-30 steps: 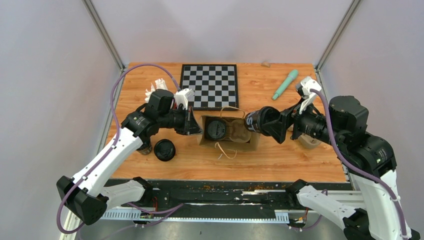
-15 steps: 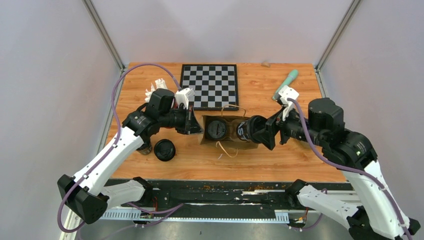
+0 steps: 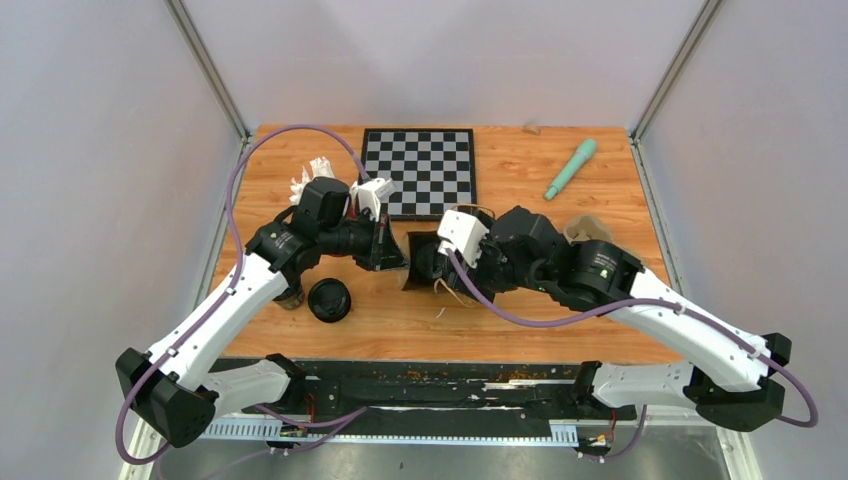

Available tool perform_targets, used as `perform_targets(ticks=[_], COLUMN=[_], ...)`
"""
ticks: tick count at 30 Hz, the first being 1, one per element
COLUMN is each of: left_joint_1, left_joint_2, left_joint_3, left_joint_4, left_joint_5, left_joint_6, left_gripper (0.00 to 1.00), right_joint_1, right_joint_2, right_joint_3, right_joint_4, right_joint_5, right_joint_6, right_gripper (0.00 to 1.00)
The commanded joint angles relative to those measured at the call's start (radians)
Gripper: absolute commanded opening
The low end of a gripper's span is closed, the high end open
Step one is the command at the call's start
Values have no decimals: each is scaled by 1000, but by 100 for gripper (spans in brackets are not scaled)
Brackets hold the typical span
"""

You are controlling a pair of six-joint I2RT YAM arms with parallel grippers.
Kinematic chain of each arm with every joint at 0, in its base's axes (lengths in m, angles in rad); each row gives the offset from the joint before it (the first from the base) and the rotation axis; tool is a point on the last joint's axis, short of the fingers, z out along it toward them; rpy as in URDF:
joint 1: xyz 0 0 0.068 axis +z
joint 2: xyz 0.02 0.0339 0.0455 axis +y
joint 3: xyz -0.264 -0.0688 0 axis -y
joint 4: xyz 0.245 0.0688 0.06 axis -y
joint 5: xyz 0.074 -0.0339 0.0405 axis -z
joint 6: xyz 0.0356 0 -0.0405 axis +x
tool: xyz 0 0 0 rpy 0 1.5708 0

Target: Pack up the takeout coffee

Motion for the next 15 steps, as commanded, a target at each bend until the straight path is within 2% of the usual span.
perform_targets(ticks=[1, 11, 15], left_joint_1=[-3, -3, -4], left_joint_2=[-12, -24, -23], left_joint_3=[-12, -51, -56], left_joint_4=[3, 35, 50], left_joint_5=[38, 67, 58], left_joint_6=[121, 135, 60], left_gripper=[0, 0, 11], right_joint_1=[16, 26, 79], right_joint_2=[4, -10, -3], right_joint_3=[-25, -140, -170], right_joint_4=[98, 106, 113], right_joint_5=[116, 118, 149], right_joint_6=[-131, -217, -207], right_gripper=[75, 74, 73])
